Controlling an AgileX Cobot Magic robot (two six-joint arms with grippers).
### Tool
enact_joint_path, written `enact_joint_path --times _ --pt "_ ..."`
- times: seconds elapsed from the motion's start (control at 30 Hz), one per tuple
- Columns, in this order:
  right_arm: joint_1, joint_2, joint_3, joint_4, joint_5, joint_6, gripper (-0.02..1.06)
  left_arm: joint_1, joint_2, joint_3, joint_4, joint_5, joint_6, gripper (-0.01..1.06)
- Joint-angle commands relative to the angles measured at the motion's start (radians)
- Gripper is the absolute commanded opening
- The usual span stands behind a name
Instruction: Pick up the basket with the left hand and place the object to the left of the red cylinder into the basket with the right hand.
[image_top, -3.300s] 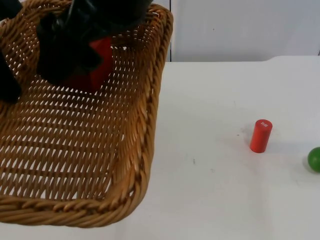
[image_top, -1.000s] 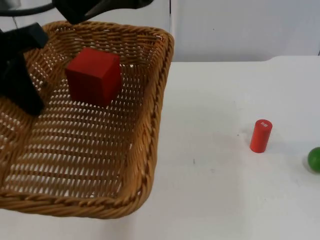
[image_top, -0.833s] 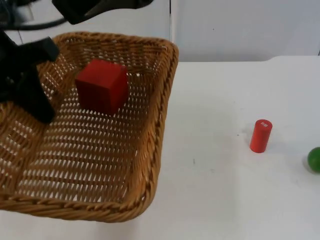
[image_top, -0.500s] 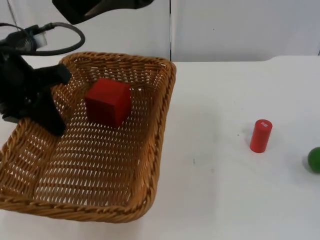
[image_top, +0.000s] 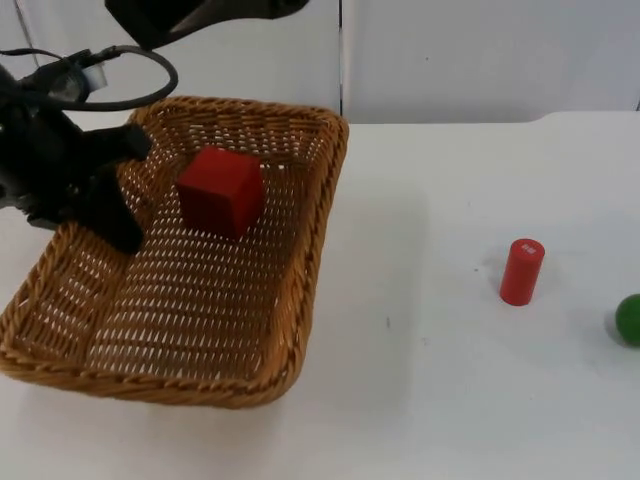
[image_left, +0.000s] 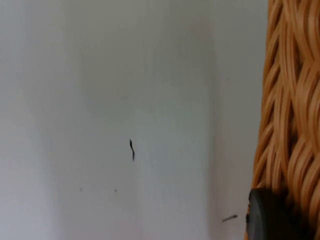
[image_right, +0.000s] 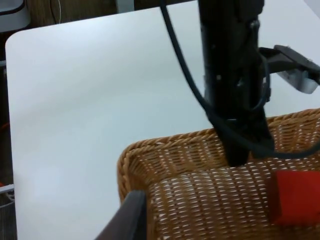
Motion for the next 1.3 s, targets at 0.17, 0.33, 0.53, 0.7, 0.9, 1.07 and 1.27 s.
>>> enact_joint_path --times 0.17,0.33,0.53,0.7,0.9,1.07,1.27 --pt "0.001 -0.010 0.000 0.002 0.005 -0.010 1.00 0.002 0.066 -0.097 -0.038 0.022 0.007 0.00" --pt "0.001 -0.010 0.000 0.023 0.012 -0.015 1.00 0.002 0.136 -0.169 -0.033 0.019 0.007 0.00" --pt "0.001 -0.010 0.000 0.023 0.013 -0.027 1.00 0.002 0.212 -0.230 -0.036 0.035 0.007 0.00" --pt "0.001 -0.010 0.000 0.023 0.019 -0.027 1.00 0.002 0.244 -0.241 -0.017 0.016 0.007 0.00" --pt "0.001 -0.010 0.000 0.021 0.024 -0.036 1.00 0.002 0.281 -0.251 -0.013 0.005 0.010 0.00" --pt "0.001 -0.010 0.000 0.021 0.030 -0.041 1.00 0.002 0.294 -0.251 -0.015 -0.029 0.012 0.00" --pt "0.001 -0.010 0.000 0.021 0.031 -0.041 1.00 0.002 0.294 -0.251 -0.010 -0.065 0.033 0.00"
